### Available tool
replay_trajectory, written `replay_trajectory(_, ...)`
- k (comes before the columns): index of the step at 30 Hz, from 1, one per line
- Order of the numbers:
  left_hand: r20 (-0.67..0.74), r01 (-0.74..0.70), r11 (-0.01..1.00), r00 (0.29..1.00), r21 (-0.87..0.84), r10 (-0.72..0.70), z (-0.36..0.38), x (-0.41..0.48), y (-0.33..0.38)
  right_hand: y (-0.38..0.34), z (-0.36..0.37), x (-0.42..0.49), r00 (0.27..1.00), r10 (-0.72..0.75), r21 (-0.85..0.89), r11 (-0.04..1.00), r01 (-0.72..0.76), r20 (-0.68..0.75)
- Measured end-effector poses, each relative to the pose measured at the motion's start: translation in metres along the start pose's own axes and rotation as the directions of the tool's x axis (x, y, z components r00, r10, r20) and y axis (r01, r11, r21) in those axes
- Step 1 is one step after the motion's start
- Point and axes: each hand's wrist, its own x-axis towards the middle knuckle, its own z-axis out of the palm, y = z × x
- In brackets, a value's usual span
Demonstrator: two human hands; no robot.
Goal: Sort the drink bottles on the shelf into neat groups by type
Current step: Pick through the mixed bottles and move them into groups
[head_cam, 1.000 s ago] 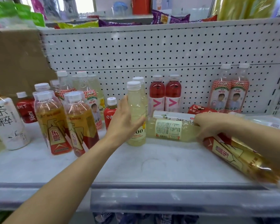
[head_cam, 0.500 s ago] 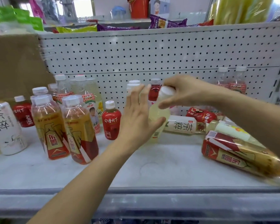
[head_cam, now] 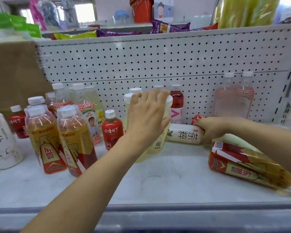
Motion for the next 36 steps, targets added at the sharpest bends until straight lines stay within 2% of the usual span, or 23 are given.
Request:
replay_trajectory(2, -0.003, -0.027, 0.998, 1.000, 0.063, 0.027, -0.003, 0.004, 0.000, 0.001, 0.008, 0.003, 0.998, -0.023, -0.044, 0.999, 0.020, -0.064)
replay_trajectory(5, 0.079, -0.011, 0.999, 0.997, 0.053, 0.006, -0.008, 0.007, -0.006, 0.002, 0.005, -0.002, 0.994, -0.041, -0.095, 0.995, 0.032, -0.104)
replay_trajectory(8, 0.110, 0.009, 0.999, 0.994, 0.050, -0.014, -0.012, 0.012, -0.015, 0.008, -0.013, -0.014, 0.989, -0.043, 0.056, 0.997, 0.052, -0.144)
replay_trajectory(11, 0.184, 0.043, 0.999, 0.982, 0.000, -0.042, -0.013, 0.019, -0.018, 0.001, -0.041, -0.035, 0.961, -0.092, 0.185, 0.972, 0.143, -0.259)
replay_trajectory(17, 0.346, 0.113, 0.984, 0.936, -0.136, -0.060, -0.017, 0.038, -0.026, -0.030, -0.085, -0.050, 0.896, -0.105, 0.252, 0.940, 0.231, -0.432)
replay_trajectory(20, 0.435, 0.130, 0.965, 0.900, -0.227, -0.019, -0.020, 0.050, -0.029, -0.043, -0.092, -0.046, 0.890, -0.107, 0.285, 0.924, 0.254, -0.443)
replay_trajectory(22, 0.460, 0.095, 0.969, 0.887, -0.227, 0.021, -0.019, 0.054, -0.028, -0.052, -0.091, -0.040, 0.893, -0.104, 0.309, 0.915, 0.258, -0.438)
replay_trajectory(27, 0.419, -0.088, 0.996, 0.904, -0.005, 0.082, -0.010, 0.055, -0.025, -0.060, -0.080, -0.031, 0.883, -0.067, 0.354, 0.900, 0.254, -0.464)
replay_trajectory(31, 0.431, -0.156, 0.982, 0.898, 0.109, 0.095, -0.007, 0.046, -0.022, -0.044, -0.066, -0.046, 0.901, -0.033, 0.427, 0.873, 0.236, -0.432)
replay_trajectory(34, 0.427, -0.108, 0.992, 0.901, 0.061, 0.072, -0.016, 0.041, -0.015, -0.020, -0.050, -0.076, 0.918, -0.013, 0.431, 0.880, 0.198, -0.396)
replay_trajectory(36, 0.349, -0.081, 0.996, 0.933, -0.028, 0.086, -0.023, 0.034, -0.002, 0.002, -0.036, -0.098, 0.946, -0.025, 0.408, 0.898, 0.164, -0.324)
